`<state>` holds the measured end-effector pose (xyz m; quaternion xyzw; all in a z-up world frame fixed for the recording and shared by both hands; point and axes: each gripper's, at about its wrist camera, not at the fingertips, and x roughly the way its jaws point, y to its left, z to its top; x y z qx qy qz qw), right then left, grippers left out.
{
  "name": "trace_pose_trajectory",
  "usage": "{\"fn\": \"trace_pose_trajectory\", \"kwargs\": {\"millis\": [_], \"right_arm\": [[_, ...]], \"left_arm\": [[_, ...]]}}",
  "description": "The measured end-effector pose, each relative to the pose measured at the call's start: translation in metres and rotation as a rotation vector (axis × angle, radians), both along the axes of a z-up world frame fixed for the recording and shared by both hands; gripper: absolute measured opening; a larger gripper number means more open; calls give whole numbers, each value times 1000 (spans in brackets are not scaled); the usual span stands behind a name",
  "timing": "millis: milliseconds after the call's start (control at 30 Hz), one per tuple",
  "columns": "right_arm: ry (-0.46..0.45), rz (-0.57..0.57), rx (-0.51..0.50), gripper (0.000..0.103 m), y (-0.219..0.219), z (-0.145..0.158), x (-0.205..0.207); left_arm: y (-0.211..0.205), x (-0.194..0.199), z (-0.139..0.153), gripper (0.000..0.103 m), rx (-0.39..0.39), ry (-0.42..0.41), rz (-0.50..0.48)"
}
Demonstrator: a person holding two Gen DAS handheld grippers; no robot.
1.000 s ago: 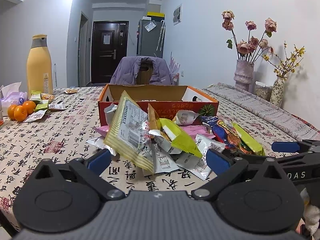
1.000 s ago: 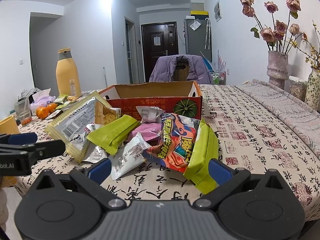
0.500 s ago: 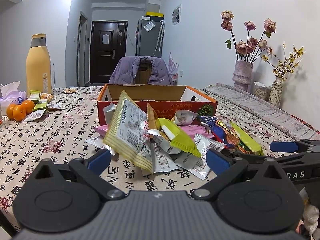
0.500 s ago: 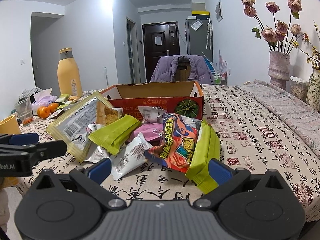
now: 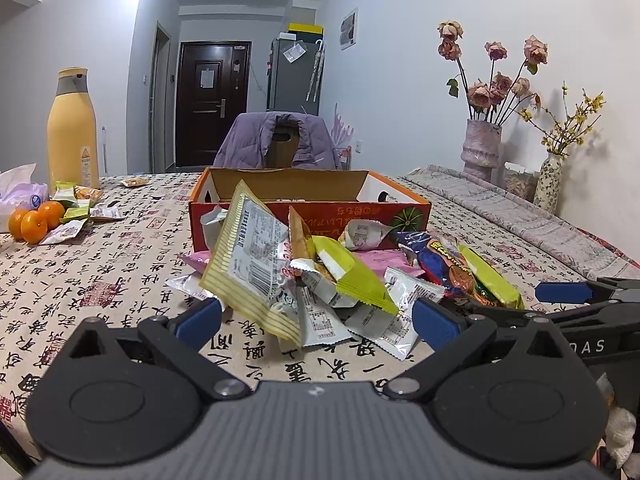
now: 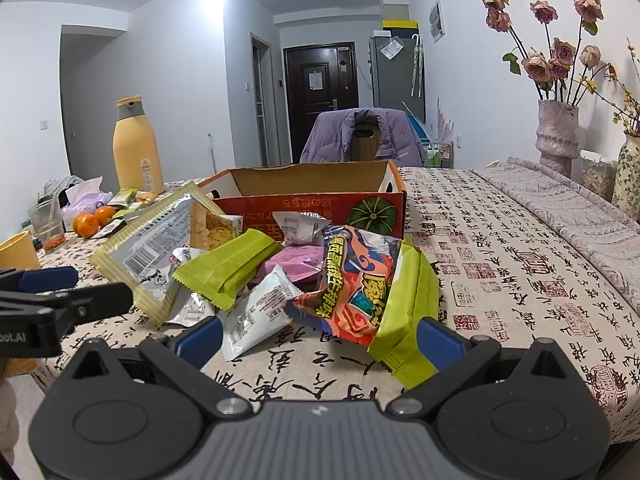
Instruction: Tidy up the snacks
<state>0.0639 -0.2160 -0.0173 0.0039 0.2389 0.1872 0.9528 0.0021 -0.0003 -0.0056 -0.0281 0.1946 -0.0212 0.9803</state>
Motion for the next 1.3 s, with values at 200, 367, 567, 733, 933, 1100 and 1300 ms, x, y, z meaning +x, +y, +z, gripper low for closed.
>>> {"fn": "trace_pose_trajectory", "kwargs": {"millis": [200, 367, 567, 733, 933, 1100, 1300], "right_arm": [[2, -7, -2, 103, 0, -1, 0], [-2, -8, -5, 103, -2, 0, -1], [-3, -10, -6, 103, -2, 1, -1], [-2, -9, -5, 103, -2, 0, -1], [1, -10, -5, 103, -2, 0, -1], [1, -9, -4, 103, -3, -1, 0], [-8, -5, 6, 103, -4, 1, 3]], "left_arm": [[5, -1, -1, 103, -14, 0, 2], [5, -1, -1, 103, -20, 2, -2], [4, 0, -2, 103, -20, 6, -7], [4, 0, -2, 103, -20, 6, -6], [3, 1, -4, 103, -20, 9, -9], [3, 1, -4, 103, -23, 12, -11], [3, 2, -3, 103, -24, 15, -9]]}}
